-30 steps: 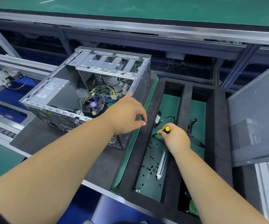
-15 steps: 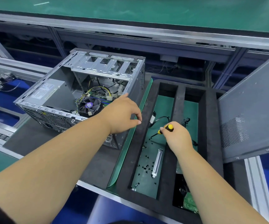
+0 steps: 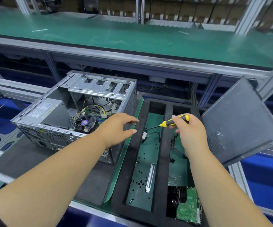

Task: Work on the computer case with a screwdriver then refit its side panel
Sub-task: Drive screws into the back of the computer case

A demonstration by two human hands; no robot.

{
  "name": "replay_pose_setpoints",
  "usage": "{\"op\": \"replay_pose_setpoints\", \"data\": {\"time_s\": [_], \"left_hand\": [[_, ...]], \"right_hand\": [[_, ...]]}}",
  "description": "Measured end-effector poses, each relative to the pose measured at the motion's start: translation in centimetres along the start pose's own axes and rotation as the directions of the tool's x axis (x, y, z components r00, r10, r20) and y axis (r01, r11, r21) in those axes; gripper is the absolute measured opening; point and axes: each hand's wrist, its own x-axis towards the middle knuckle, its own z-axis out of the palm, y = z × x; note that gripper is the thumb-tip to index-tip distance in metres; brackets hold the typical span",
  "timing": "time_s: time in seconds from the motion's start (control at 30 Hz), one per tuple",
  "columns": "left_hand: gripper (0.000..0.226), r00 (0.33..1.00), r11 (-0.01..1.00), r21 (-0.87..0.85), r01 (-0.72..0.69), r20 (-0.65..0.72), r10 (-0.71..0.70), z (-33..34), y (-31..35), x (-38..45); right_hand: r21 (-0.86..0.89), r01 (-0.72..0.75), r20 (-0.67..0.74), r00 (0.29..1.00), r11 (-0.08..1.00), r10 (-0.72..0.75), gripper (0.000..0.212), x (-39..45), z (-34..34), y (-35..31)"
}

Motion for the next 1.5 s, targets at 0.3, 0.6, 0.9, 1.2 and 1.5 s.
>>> {"op": "replay_pose_setpoints", "data": {"time_s": [0.3,0.6,0.9,1.2,1.5], "left_hand": [[0.01,0.988,0.941,-0.31,0.134,-0.035,-0.152,-0.5,2.5,-0.2],[0.015,0.954,0.804,-0.541,0.246,-0.011,-0.299,-1.4,2.8,-1.4],[0.017,0.858,0.103,-0.957,0.27,0.19,-0.477,-2.3,3.5,-2.8],[0.016,0.845,0.006,-0.961,0.275,0.239,-0.478,-3.0,2.4,-3.9],[0.011,0.848,-0.089,-0.963,0.256,0.268,-0.457,-4.5,0.5,-5.5]], "right_hand": [[0.198,0.073,0.042,0.996,0.977,-0.083,0.021,-1.4,-1.2,-4.2],[0.258,0.083,0.011,0.996,0.962,-0.089,0.018,-2.4,-1.0,-5.7],[0.296,0.107,0.044,0.991,0.949,-0.126,0.014,-3.2,0.5,-6.0],[0.318,0.11,0.047,0.99,0.942,-0.132,0.017,-3.5,2.2,-6.3],[0.338,0.081,0.045,0.994,0.938,-0.102,0.02,-5.0,5.0,-8.0]]}}
